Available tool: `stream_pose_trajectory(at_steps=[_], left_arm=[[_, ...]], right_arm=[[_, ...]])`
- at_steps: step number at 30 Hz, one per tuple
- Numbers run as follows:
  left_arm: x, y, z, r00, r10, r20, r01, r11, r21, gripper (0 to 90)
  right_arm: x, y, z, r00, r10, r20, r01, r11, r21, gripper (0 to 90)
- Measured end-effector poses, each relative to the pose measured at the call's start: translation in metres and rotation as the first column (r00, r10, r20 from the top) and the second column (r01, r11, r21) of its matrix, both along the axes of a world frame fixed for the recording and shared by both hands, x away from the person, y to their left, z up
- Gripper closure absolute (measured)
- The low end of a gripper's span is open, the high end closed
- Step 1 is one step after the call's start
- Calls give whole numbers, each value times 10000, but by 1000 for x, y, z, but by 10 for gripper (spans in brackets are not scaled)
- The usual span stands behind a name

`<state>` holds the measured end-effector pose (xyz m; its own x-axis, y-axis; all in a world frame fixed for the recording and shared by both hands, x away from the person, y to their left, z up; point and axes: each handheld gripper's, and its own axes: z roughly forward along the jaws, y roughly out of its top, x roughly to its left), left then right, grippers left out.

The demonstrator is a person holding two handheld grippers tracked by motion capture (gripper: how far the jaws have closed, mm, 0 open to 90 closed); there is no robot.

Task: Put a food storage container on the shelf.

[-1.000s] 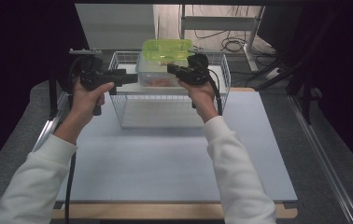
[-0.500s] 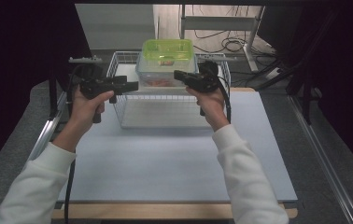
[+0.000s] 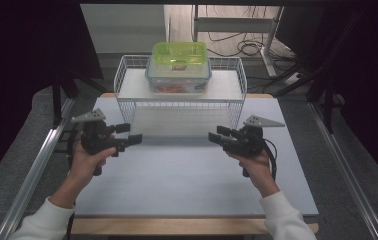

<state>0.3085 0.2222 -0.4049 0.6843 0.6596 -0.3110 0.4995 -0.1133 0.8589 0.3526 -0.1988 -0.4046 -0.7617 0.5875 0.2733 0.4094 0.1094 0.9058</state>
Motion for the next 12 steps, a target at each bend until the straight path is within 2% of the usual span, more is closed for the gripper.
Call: stream_pose_trajectory(at_steps=[2, 5, 8, 12], left_arm=[[-3, -3, -11, 10000, -71, -60, 72, 9998, 158, 232], [-5, -8, -23, 9996, -204, -202, 210, 9994, 286, 226], [-4, -9, -27, 9993, -270, -276, 277, 9993, 231, 222], [-5, -8, -30, 9993, -259, -257, 265, 9994, 213, 219]], right_arm=[[-6, -12, -16, 9996, -261, -95, 259, 9992, -292, 420], [-8, -21, -30, 9977, -521, -424, 504, 9979, -402, 384], [-8, -24, -32, 9970, -599, -483, 581, 9976, -373, 353], [-11, -25, -29, 9980, -558, -304, 545, 9976, -433, 300]])
